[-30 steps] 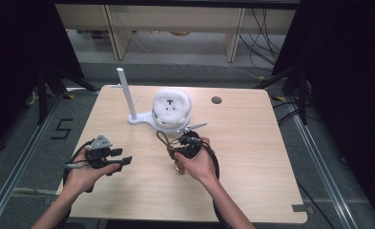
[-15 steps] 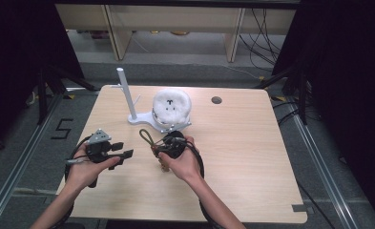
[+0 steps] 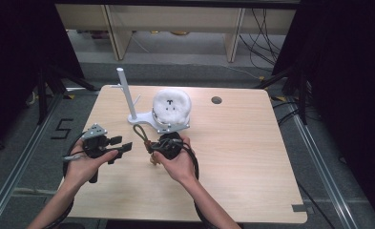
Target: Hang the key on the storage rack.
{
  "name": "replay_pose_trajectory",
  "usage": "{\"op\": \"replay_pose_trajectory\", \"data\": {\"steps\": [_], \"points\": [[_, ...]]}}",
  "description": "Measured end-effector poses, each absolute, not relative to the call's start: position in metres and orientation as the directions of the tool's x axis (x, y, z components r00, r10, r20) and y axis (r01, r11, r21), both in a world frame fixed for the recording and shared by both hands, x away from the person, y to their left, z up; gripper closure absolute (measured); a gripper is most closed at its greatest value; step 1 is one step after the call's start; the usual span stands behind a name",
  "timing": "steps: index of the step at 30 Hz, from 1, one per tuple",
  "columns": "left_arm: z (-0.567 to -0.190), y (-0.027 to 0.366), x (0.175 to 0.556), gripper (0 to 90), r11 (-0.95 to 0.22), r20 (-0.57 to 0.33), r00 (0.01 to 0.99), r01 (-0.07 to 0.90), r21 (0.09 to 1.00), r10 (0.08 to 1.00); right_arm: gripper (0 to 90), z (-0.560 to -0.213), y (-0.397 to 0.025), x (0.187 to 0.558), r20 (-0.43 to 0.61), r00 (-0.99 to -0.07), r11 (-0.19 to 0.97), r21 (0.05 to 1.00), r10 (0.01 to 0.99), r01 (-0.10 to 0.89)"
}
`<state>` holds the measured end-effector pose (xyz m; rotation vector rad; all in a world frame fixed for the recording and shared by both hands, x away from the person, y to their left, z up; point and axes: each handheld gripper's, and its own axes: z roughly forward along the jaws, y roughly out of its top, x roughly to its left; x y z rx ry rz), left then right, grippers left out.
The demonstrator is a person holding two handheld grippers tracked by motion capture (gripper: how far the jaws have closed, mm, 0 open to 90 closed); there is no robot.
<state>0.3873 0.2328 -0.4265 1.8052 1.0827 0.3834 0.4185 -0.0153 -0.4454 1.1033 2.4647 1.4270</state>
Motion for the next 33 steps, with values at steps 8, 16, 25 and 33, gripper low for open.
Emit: {"op": "replay_pose_trajectory", "data": {"steps": [8,16,25,33], "points": [[-0.421,0.23,0.389,46.6,-0.084,-0.242,0.555,0.497,0.864,0.796,80.7,-0.446,-0.014,0.415,0.274,-0.749,0.276,0.809,0.603,0.519],[-0.418,0.226,0.392,49.4,-0.063,-0.27,0.56,0.504,0.861,0.784,80.8,-0.448,-0.011,0.413,0.27,-0.753,0.279,0.812,0.599,0.513],[-0.42,0.223,0.396,56.7,-0.03,-0.321,0.561,0.527,0.849,0.763,80.7,-0.445,-0.01,0.41,0.259,-0.761,0.258,0.835,0.595,0.486],[-0.42,0.221,0.398,63.9,-0.003,-0.361,0.574,0.536,0.845,0.735,80.7,-0.442,-0.01,0.408,0.268,-0.764,0.256,0.834,0.587,0.489]]}}
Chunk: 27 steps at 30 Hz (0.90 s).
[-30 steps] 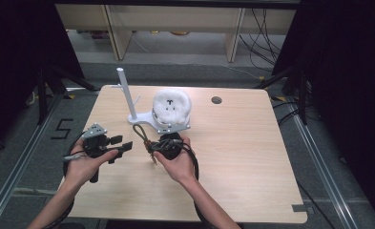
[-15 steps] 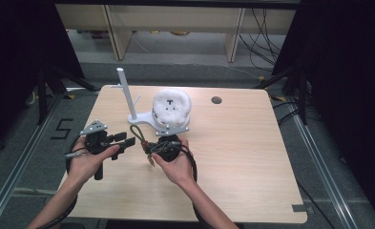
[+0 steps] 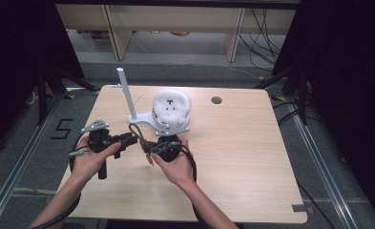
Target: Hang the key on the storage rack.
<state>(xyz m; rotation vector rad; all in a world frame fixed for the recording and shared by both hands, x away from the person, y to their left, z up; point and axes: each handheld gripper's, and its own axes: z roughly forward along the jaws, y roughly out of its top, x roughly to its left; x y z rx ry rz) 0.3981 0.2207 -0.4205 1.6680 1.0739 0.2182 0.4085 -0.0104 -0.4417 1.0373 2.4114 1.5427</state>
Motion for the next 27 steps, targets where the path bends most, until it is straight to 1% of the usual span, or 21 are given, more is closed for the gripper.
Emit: {"op": "replay_pose_trajectory", "data": {"steps": [1,7,9,10,11,12,13,14,16,17,20,22,23,24,27], "points": [[-0.4206,0.2204,0.3978,64.1,0.0,-0.365,0.572,0.538,0.843,0.734,80.7,-0.4421,-0.0108,0.4094,0.247,-0.767,0.255,0.846,0.592,0.469],[-0.4211,0.22,0.3979,65.3,0.008,-0.378,0.567,0.547,0.837,0.732,80.7,-0.44,-0.009,0.4078,0.256,-0.767,0.251,0.844,0.588,0.474],[-0.4219,0.2197,0.3988,67.2,0.012,-0.386,0.577,0.546,0.838,0.72,80.7,-0.4407,-0.0081,0.4085,0.254,-0.781,0.254,0.85,0.57,0.462],[-0.4216,0.2195,0.3985,68.1,0.009,-0.387,0.575,0.55,0.835,0.721,80.7,-0.4412,-0.0075,0.4079,0.246,-0.776,0.248,0.854,0.58,0.457],[-0.4216,0.2193,0.3985,69.5,0.009,-0.388,0.578,0.55,0.835,0.718,80.7,-0.4411,-0.0069,0.4071,0.268,-0.773,0.241,0.847,0.575,0.473],[-0.4211,0.219,0.3979,71.0,0.005,-0.384,0.577,0.549,0.836,0.721,80.7,-0.4414,-0.0071,0.4081,0.259,-0.78,0.245,0.852,0.569,0.462],[-0.4214,0.2187,0.3979,72.7,0.008,-0.38,0.58,0.541,0.841,0.721,80.7,-0.4407,-0.0079,0.4075,0.248,-0.774,0.25,0.851,0.583,0.462],[-0.4213,0.2189,0.3979,75.6,0.003,-0.375,0.582,0.538,0.843,0.722,80.7,-0.4419,-0.0067,0.408,0.258,-0.779,0.231,0.861,0.571,0.454],[-0.4209,0.2194,0.3978,76.7,0.001,-0.371,0.582,0.537,0.844,0.723,80.7,-0.4416,-0.0069,0.4087,0.256,-0.789,0.237,0.862,0.558,0.448],[-0.4209,0.2197,0.3976,78.0,0.001,-0.371,0.583,0.536,0.844,0.722,80.7,-0.4403,-0.0081,0.4072,0.247,-0.776,0.244,0.856,0.58,0.455],[-0.4199,0.2196,0.3967,81.3,0.001,-0.37,0.589,0.532,0.847,0.718,80.7,-0.4391,-0.0082,0.4068,0.259,-0.781,0.24,0.856,0.568,0.458],[-0.4185,0.2192,0.3964,82.1,0.006,-0.377,0.594,0.53,0.848,0.711,80.7,-0.4388,-0.0081,0.4065,0.26,-0.781,0.241,0.855,0.568,0.46],[-0.4176,0.2192,0.3961,83.0,0.003,-0.374,0.595,0.529,0.848,0.712,80.6,-0.4383,-0.0075,0.4053,0.278,-0.774,0.237,0.845,0.569,0.479],[-0.417,0.2192,0.3964,83.6,-0.001,-0.37,0.6,0.526,0.85,0.709,80.5,-0.4392,-0.0064,0.4055,0.278,-0.78,0.224,0.856,0.561,0.466],[-0.415,0.2187,0.3955,83.9,-0.01,-0.362,0.604,0.522,0.853,0.71,80.5,-0.439,-0.0072,0.4061,0.261,-0.783,0.235,0.859,0.564,0.455]]}}
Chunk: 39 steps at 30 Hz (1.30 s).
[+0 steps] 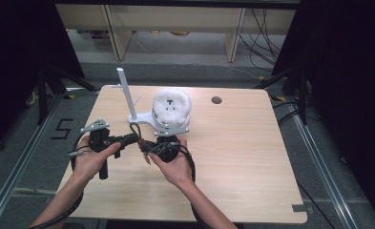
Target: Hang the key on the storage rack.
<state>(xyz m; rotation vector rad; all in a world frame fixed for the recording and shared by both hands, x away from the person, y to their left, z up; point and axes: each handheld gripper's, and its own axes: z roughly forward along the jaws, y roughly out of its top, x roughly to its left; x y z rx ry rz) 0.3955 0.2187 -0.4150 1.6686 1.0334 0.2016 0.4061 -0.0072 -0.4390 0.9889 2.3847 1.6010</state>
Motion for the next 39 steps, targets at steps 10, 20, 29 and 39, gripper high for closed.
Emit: {"op": "replay_pose_trajectory", "data": {"steps": [10,20,29,39], "points": [[-0.4125,0.2181,0.3939,84.5,-0.026,-0.337,0.616,0.503,0.864,0.712,80.1,-0.4376,-0.0064,0.4056,0.273,-0.785,0.232,0.856,0.556,0.461],[-0.4109,0.2187,0.3913,84.8,-0.018,-0.326,0.627,0.477,0.879,0.708,80.2,-0.4359,-0.0056,0.4056,0.247,-0.796,0.228,0.874,0.552,0.43],[-0.411,0.2184,0.3932,79.2,0.018,-0.356,0.626,0.48,0.877,0.693,80.9,-0.4339,-0.0065,0.405,0.232,-0.798,0.226,0.882,0.556,0.414],[-0.4133,0.2199,0.395,81.1,0.027,-0.379,0.623,0.498,0.867,0.684,81.0,-0.4341,-0.0053,0.4037,0.229,-0.801,0.232,0.881,0.553,0.412]]}}
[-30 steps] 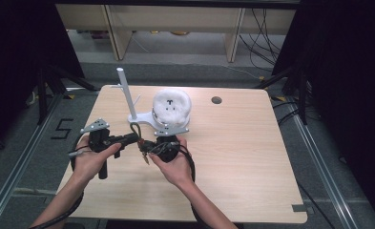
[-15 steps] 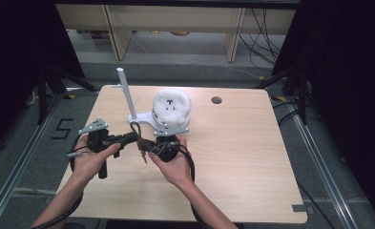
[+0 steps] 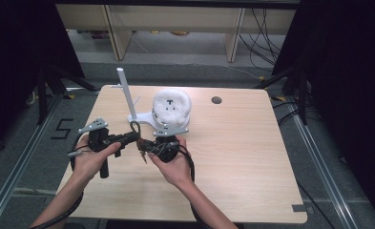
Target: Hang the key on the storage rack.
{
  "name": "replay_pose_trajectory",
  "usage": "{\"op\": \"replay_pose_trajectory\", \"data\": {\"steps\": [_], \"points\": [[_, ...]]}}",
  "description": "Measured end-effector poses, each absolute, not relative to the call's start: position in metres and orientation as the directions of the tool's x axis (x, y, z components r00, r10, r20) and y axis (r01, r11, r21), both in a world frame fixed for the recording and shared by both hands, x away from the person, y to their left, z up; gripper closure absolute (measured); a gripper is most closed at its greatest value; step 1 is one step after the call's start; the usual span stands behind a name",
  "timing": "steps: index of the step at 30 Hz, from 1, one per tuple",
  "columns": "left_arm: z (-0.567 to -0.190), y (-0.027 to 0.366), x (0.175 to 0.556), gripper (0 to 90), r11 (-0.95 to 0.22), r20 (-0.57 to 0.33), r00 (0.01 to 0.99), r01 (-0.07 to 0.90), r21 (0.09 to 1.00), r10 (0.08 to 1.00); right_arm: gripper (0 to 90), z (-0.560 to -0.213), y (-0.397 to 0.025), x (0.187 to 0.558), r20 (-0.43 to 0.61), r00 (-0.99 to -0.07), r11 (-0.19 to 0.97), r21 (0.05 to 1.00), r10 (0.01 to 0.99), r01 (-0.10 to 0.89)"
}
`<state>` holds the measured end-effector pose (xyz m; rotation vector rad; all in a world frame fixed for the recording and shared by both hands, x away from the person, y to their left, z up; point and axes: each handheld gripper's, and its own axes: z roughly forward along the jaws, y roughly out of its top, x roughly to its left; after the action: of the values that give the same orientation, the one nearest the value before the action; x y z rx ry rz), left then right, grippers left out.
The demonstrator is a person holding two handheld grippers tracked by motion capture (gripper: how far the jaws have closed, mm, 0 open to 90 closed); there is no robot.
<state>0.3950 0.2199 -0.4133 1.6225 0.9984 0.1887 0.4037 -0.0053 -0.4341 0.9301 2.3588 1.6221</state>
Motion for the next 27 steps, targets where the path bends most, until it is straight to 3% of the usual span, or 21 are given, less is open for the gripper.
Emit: {"op": "replay_pose_trajectory", "data": {"steps": [6,15,27], "points": [[-0.4146,0.2217,0.3949,82.5,0.053,-0.407,0.618,0.509,0.859,0.673,81.0,-0.4347,-0.0049,0.4034,0.223,-0.806,0.227,0.888,0.548,0.4],[-0.4099,0.2202,0.3917,84.5,0.025,-0.358,0.627,0.474,0.88,0.692,79.7,-0.4328,-0.0039,0.4023,0.247,-0.807,0.212,0.886,0.537,0.412],[-0.408,0.2271,0.3947,84.6,0.001,-0.303,0.611,0.443,0.897,0.731,62.2,-0.4326,-0.0086,0.4032,0.226,-0.804,0.203,0.897,0.55,0.392]]}}
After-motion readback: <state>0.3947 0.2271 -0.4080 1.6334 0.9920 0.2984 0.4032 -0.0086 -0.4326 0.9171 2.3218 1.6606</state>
